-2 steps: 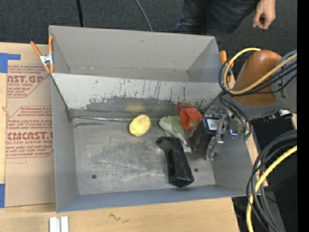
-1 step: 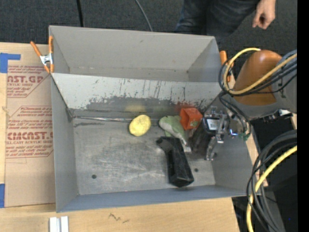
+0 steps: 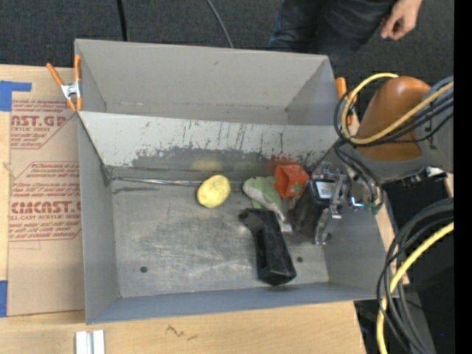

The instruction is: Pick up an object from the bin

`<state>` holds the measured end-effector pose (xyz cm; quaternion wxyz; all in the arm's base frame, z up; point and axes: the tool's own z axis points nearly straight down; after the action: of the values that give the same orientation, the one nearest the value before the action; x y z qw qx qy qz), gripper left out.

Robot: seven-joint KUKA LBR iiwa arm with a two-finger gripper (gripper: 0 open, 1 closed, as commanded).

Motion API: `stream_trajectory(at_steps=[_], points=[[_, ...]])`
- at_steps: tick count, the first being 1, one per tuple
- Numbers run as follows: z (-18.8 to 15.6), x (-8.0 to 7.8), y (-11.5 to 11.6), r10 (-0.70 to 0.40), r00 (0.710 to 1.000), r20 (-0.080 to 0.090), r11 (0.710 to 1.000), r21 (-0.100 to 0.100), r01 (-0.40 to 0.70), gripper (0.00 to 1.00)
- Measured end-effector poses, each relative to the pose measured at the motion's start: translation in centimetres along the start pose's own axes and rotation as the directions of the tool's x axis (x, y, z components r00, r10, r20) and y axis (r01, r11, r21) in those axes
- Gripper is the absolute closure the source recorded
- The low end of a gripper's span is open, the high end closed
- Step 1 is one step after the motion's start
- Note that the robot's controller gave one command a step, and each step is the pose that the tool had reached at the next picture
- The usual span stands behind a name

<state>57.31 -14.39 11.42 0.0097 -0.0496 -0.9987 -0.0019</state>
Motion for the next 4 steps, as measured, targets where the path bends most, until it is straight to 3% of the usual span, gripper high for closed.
stream_trajectory(at_steps=[4], points=[[0.00, 0.00, 0.00, 0.000, 1.000, 0.000, 1.000, 0.000, 0.000, 1.00]])
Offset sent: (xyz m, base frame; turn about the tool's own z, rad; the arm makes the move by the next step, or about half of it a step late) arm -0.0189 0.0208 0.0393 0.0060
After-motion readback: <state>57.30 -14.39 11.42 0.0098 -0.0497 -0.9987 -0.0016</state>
